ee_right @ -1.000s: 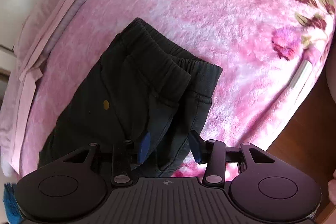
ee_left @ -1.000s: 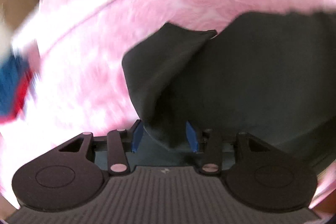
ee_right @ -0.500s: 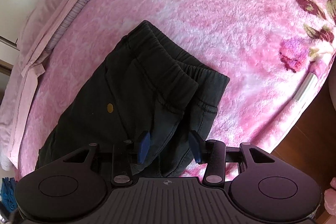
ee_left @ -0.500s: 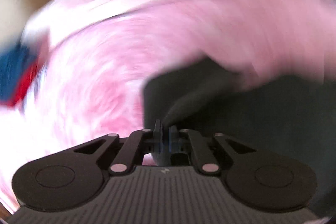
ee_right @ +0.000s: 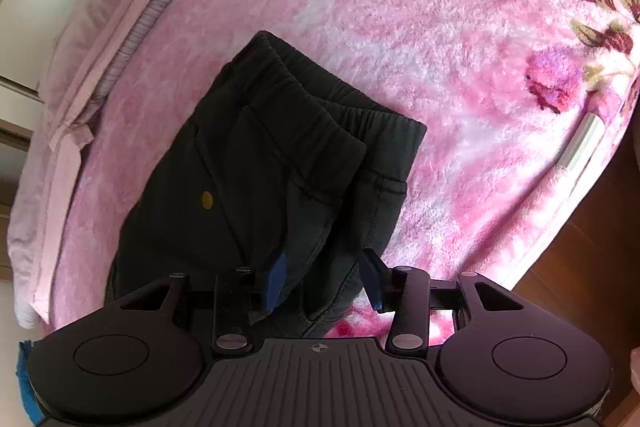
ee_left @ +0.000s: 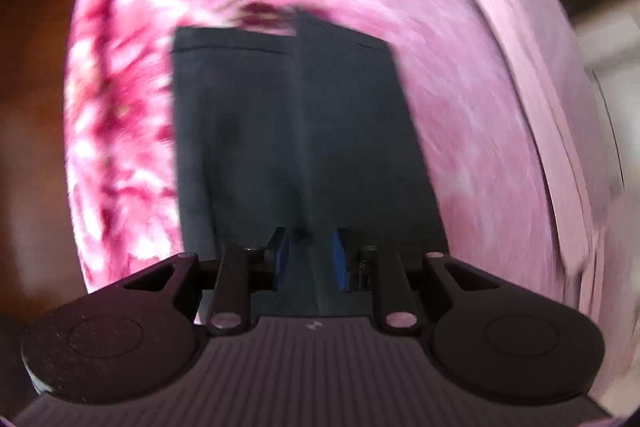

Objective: Fold clothes

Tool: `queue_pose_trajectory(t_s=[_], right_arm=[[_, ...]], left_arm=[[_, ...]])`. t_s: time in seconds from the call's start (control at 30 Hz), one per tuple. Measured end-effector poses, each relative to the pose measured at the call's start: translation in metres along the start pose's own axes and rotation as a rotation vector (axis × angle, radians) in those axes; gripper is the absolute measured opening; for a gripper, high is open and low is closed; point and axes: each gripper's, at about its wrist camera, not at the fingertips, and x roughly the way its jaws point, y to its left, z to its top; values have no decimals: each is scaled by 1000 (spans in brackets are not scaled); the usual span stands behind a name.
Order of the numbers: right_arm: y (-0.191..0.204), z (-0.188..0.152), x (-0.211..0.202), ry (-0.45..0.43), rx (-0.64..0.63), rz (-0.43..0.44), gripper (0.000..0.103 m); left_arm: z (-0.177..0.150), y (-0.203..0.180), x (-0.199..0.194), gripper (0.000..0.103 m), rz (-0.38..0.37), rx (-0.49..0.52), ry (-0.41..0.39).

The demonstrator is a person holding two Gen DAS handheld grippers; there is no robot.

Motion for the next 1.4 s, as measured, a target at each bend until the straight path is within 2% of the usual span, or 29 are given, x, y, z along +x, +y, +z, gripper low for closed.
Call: queue_pose_trajectory(t_s=[0.03, 0.1, 0.3, 0.4, 0.53, 0.67, 0.8, 0.9, 0.97, 1.3, 1.33, 1.37, 1.4], right_arm=[[-2, 0, -1, -8, 14, 15, 45], [-6, 1, -3, -28, 61, 59, 45], [-26, 5, -3, -87, 259, 183, 45], [-34, 11, 4, -116, 286, 168, 45], [-39, 16, 17, -116, 299, 156, 45], [-36, 16, 21, -120, 270, 161, 50], [-35, 14, 21, -127, 265, 162, 50], [-31, 11, 17, -135, 201, 152, 50], [-27, 9, 14, -147, 152, 145, 50], [-29, 20, 20, -161, 210, 186, 50], [-28, 22, 22, -168, 210, 183, 49], [-27, 24, 25, -164, 207, 170, 41], [-26, 26, 26, -164, 196, 147, 25]], left_arm=[[-4, -5, -2, 27, -17, 49, 11], [-14, -10, -5, 29, -57, 95, 52], [-47, -20, -11, 34, -134, 170, 155], [-63, -21, -9, 41, -154, 190, 209], [-79, -15, -4, 50, -167, 162, 255], [-87, -12, 9, 51, -182, 109, 269], [-89, -14, 17, 51, -187, 101, 244], [-89, -17, 18, 47, -194, 111, 216], [-88, -20, 19, 40, -199, 117, 197], [-89, -20, 23, 36, -183, 185, 181], [-89, -22, 22, 29, -176, 209, 179], [-89, -24, 22, 12, -171, 237, 176], [-88, -27, 21, 7, -169, 279, 169]])
